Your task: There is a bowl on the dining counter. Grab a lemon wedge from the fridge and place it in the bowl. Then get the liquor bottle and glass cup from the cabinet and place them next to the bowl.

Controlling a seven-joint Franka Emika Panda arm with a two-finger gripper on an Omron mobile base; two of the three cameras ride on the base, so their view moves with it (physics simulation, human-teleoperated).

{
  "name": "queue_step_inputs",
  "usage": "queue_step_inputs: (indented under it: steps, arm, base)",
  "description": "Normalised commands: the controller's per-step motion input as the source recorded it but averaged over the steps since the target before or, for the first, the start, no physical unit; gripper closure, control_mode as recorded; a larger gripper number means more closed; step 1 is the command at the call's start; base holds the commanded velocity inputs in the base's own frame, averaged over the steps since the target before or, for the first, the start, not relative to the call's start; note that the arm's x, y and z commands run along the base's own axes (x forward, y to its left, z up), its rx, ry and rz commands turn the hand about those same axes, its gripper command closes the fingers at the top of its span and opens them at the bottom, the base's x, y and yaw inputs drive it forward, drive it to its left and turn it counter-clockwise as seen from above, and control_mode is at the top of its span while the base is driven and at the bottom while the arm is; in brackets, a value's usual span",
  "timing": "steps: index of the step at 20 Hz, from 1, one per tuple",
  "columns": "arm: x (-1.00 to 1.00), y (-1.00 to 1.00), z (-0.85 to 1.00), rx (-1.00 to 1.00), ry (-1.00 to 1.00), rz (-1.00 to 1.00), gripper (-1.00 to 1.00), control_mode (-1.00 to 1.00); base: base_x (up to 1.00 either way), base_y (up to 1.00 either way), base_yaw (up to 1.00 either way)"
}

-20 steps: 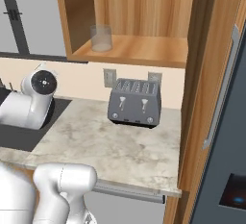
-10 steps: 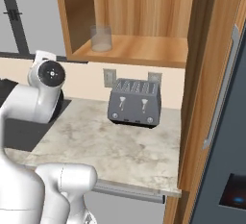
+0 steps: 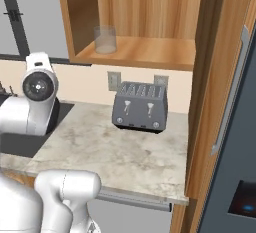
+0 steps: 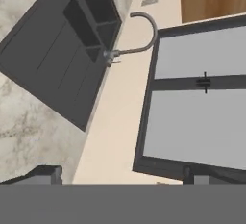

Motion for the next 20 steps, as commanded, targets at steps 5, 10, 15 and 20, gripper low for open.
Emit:
queue_step_inputs:
  steps: [5, 10, 15, 20]
  arm:
    - [0.02, -0.36, 0.18, -0.06, -0.02, -0.20, -1.00, -1.00]
    - [0.14, -0.50, 0.23, 0.00, 0.00, -0.15, -1.00, -1.00]
    - [0.21, -0.45, 0.29, 0.00, 0.00, -0.08, -1.00, -1.00]
    - [0.22, -0.34, 0.22, -0.01, 0.00, -0.03, -1.00, -1.00]
  base:
    - [0.00, 0.00, 0.00]
    - [0.00, 0.00, 0.00]
    - [0.00, 0.00, 0.00]
    - [0.00, 0.00, 0.00]
